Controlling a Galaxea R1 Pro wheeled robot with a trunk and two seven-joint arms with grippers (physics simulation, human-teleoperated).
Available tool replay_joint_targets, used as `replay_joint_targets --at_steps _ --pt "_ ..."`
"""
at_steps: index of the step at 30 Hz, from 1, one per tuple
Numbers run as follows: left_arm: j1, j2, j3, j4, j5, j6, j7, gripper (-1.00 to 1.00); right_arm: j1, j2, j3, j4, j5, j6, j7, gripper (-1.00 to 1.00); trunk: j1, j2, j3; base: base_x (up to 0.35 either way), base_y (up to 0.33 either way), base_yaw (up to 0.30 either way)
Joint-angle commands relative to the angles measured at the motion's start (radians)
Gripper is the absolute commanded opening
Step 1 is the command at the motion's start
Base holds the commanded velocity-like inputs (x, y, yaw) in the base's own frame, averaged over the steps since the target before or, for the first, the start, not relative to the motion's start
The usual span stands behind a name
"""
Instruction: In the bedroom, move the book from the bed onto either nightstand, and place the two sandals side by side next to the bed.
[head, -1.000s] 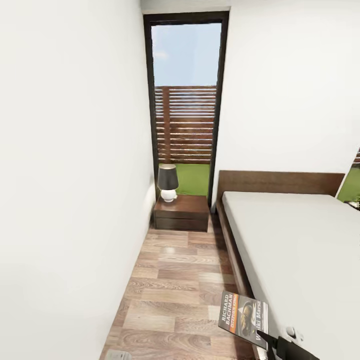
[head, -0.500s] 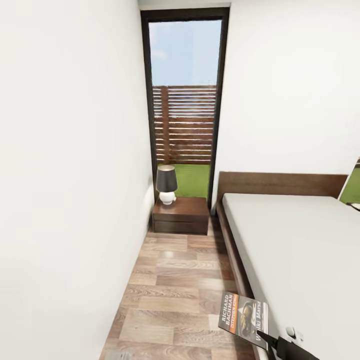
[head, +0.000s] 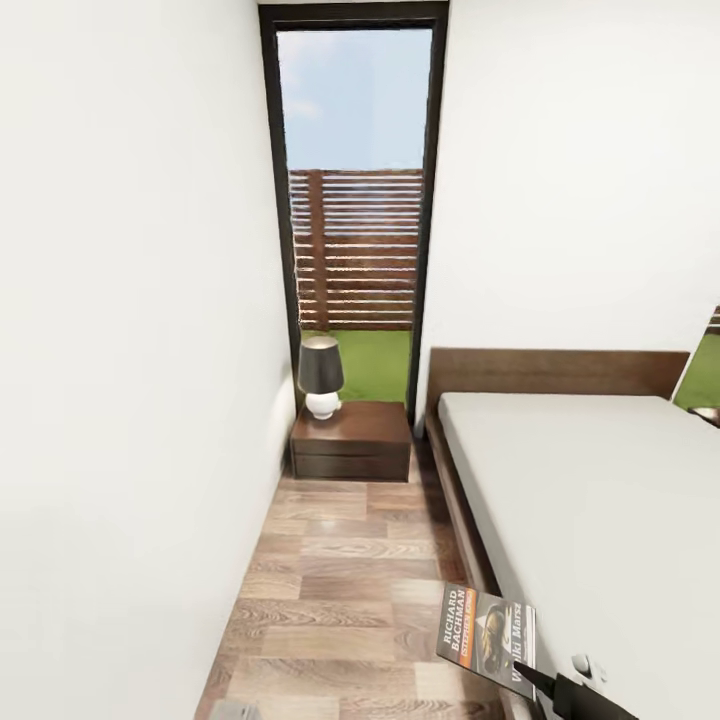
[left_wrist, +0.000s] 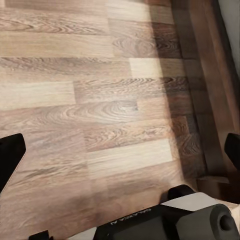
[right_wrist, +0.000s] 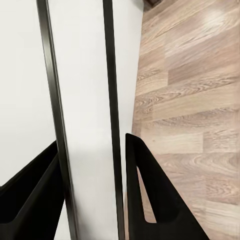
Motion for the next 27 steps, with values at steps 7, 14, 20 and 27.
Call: replay_joint_targets --at_steps 7,14,20,27 --pt "0.0 0.0 0.008 0.001 -0.01 -0.005 -0.002 1.0 0.0 0.0 0.002 0.0 -0.01 0.006 0.003 -1.0 0.001 -0.001 0.0 0.328 0.0 -0.006" --pt "0.0 0.0 0.008 0.001 -0.01 -0.005 -0.002 1.0 0.0 0.0 0.002 0.0 -0.01 0.006 0.003 -1.0 0.001 -0.001 0.0 0.328 0.0 0.0" --pt "0.0 0.0 0.008 0.001 -0.01 -0.005 -0.002 1.0 0.0 0.0 0.002 0.0 -0.01 0.006 0.001 -1.0 0.001 -0.001 0.0 0.328 0.0 0.0" --pt "0.0 0.0 0.008 0.001 -0.01 -0.005 -0.003 1.0 -0.001 0.0 0.002 0.0 -0.01 0.006 0.001 -1.0 0.001 -0.001 0.0 0.328 0.0 0.0"
